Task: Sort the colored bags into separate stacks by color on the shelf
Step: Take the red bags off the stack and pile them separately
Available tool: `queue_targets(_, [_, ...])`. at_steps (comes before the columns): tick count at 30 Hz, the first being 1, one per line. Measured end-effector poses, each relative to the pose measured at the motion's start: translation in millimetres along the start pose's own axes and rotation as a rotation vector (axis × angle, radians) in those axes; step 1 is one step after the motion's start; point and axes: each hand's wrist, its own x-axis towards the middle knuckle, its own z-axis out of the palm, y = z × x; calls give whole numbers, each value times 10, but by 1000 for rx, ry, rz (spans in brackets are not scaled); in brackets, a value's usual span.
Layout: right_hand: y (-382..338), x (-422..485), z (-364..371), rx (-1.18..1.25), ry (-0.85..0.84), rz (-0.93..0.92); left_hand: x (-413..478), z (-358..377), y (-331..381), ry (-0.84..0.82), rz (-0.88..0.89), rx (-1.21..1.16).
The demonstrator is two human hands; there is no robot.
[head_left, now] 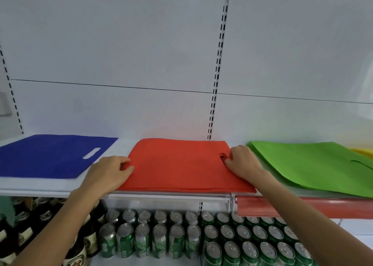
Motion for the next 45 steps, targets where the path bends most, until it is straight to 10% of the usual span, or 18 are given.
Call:
queue_targets(13, [566,-99,-688,36,215,22,194,-48,858,79,214,-18])
queue_targets(45, [6548,-395,-2287,11,245,206,-510,2279,7165,-64,532,-145])
